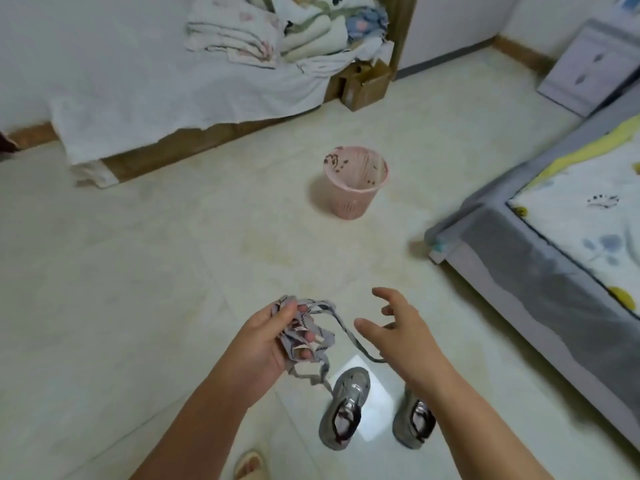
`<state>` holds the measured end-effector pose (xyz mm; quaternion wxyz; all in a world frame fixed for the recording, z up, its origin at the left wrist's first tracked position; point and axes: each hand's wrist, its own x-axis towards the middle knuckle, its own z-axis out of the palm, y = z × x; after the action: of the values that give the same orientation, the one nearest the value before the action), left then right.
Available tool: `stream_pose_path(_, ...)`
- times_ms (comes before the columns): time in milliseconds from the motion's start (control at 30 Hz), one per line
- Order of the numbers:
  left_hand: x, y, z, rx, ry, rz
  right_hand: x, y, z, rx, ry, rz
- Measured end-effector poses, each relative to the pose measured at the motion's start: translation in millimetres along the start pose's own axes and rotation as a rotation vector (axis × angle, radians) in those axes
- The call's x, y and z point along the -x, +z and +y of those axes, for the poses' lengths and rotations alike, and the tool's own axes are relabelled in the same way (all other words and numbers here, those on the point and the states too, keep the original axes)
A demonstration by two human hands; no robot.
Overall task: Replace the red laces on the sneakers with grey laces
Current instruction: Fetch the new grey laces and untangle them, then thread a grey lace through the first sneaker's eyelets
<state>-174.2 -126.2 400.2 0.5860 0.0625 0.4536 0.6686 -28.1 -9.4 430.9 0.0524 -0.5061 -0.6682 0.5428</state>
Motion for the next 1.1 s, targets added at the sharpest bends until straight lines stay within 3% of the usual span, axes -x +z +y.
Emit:
stream_pose_path(233,-65.7,9.5,-120.8,0.038,-0.037,-0.137,-33.5,6.7,113.3,-0.238,0.018,-0.166)
stream_pose_path(400,-111.1,-17.9,-193.5,-0.294,-0.055,0.080,-73.9,11.4,206.5,-0.229,0.074,-0.094)
stream_pose_path(567,-160.1,-62.7,-257.3,-0.438,-0.039,0.241,-106.1,25.0,289.9,-0.233,0.081,-0.026)
stream_pose_path(800,-222.0,-112.2,-329.0,-0.766,-0.027,0.194,-152.5,43.4,380.0,-0.214,0.048,0.018)
stream_pose_path(933,-244.5,-129.0,-350.9,-0.823,-0.017,0.105,-169.8,49.9,415.8,-0.162,0.030,0.009)
stream_pose_path(1100,-254.8,-136.7,-360.6,-0.833,0.035,0.119,-179.4,58.5,431.9,-0.109,-0.012,0.022)
